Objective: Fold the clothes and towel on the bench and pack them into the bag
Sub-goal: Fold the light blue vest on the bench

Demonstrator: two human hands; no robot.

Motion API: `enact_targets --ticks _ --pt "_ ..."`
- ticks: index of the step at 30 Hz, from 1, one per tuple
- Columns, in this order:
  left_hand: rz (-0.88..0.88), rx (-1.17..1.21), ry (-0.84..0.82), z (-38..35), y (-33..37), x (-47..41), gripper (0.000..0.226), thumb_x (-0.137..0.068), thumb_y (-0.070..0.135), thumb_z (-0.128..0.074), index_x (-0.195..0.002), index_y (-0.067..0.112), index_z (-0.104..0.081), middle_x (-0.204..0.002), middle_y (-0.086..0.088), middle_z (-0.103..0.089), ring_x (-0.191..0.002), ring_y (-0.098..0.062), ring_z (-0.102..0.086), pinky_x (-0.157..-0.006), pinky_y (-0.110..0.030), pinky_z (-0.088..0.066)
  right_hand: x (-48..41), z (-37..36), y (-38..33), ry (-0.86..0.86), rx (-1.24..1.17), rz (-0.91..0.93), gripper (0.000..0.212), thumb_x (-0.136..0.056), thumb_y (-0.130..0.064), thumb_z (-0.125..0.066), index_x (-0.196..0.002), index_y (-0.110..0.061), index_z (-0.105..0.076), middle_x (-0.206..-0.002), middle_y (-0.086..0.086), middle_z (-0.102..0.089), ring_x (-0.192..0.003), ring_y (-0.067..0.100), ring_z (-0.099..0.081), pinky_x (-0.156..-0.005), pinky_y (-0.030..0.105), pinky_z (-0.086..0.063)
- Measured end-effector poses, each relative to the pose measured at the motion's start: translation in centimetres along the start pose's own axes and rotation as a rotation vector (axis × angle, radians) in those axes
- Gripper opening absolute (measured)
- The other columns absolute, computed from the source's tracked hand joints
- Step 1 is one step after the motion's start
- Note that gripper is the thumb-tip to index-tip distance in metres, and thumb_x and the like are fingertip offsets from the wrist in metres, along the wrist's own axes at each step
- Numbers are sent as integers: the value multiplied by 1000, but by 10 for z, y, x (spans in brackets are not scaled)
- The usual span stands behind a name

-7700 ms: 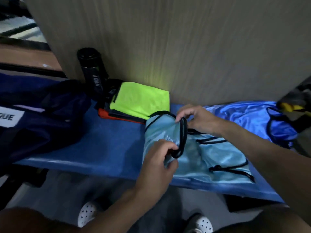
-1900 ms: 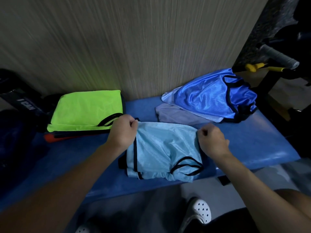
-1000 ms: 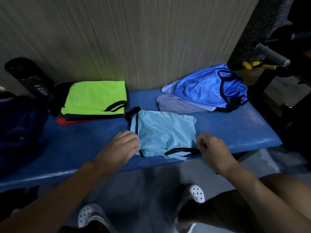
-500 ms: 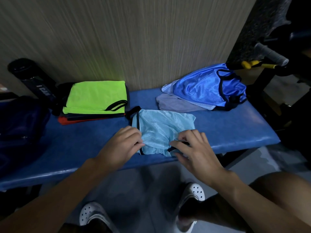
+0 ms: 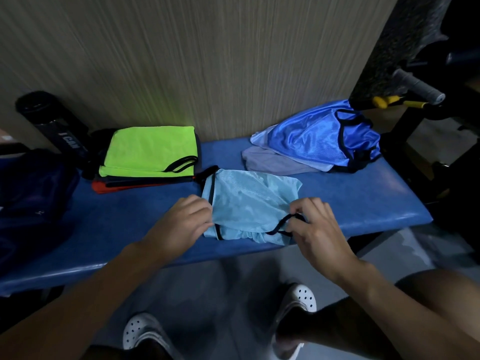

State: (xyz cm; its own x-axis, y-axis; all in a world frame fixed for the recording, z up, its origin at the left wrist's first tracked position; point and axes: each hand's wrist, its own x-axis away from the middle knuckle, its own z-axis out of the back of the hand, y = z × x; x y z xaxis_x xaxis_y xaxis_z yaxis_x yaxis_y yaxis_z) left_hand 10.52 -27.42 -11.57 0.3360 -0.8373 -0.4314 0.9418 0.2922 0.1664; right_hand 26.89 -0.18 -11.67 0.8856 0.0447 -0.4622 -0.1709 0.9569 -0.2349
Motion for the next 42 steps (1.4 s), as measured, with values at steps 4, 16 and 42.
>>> enact_targets --ticks 4,16,42 --pt "-14 -61 -62 2 11 0 8 -87 20 -59 -80 18 -56 -91 4 -55 -86 -23 -55 -71 -37 -40 3 5 -6 31 -122 -73 26 -66 -5 -43 -85 -14 -59 -108 0 -48 -98 28 -47 -80 40 -38" --pt "169 -99 -414 -17 39 -11 52 -102 49 -19 -153 42 -29 -165 5 -15 -153 -13 -5 -122 -42 -7 13 -25 2 -7 -414 -306 17 -83 -24 -69 -99 -20 -66 -106 -7 -51 -100 20 -57 -88 45 -49" --pt "539 -118 -344 -48 4 -49 83 -84 67 -12 -157 29 -18 -164 -5 -19 -147 -28 -23 -118 -40 -19 -32 -42 -8 -192 -29 -417 64 -85 -55 -32 -136 -19 -50 -149 4 -38 -142 23 -30 -114 49 -19"
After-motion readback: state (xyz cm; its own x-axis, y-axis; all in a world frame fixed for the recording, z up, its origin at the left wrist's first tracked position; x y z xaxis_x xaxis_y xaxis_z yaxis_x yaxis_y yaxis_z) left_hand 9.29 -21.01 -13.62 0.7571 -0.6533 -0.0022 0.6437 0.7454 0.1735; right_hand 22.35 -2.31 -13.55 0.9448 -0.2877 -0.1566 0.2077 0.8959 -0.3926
